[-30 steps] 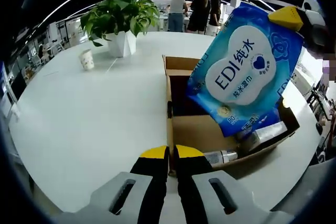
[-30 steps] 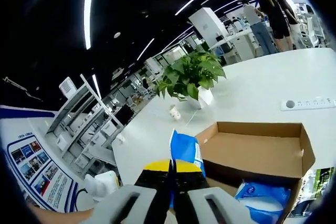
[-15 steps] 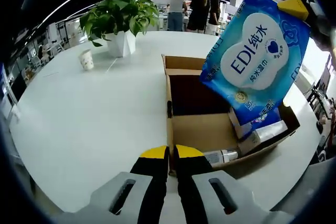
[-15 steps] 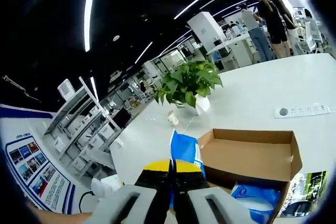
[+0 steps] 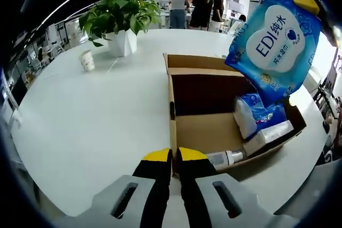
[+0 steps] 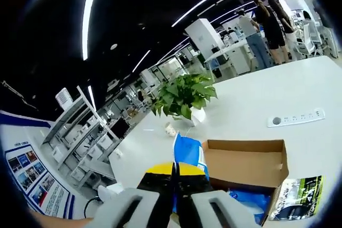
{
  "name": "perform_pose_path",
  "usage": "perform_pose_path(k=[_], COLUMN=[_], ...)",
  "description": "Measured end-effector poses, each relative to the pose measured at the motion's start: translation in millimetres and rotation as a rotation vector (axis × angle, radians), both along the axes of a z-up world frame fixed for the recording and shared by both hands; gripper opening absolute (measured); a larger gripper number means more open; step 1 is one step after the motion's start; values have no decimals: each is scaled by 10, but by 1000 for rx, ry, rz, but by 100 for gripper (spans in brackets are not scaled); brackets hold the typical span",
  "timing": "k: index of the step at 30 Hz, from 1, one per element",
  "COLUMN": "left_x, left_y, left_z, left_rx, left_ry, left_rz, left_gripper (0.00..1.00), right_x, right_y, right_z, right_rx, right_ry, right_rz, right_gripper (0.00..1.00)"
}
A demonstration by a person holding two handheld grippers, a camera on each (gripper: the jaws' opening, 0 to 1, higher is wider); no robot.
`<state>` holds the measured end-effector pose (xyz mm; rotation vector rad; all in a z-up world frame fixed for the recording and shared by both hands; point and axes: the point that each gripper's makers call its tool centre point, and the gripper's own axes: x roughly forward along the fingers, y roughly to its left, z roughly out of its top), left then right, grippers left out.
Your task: Operate the shoe box by opening the lid, removing the specified soft item, and placing it in the target area until the item is outside and the box remains undamaged.
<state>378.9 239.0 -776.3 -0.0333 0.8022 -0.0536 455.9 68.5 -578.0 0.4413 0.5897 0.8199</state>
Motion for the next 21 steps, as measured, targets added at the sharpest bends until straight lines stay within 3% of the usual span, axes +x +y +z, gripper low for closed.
perform_pose_path(k=[21], left_x=[-3], left_y=[1], left_z=[-7], left_rx=[5], left_ry=[11], left_rz=[-5], left_gripper=[2], right_x=[117], right_y=[-616], right_z=[200], right_rx=[26], right_ry=[-19], right_rz=[-102], right_gripper=[0])
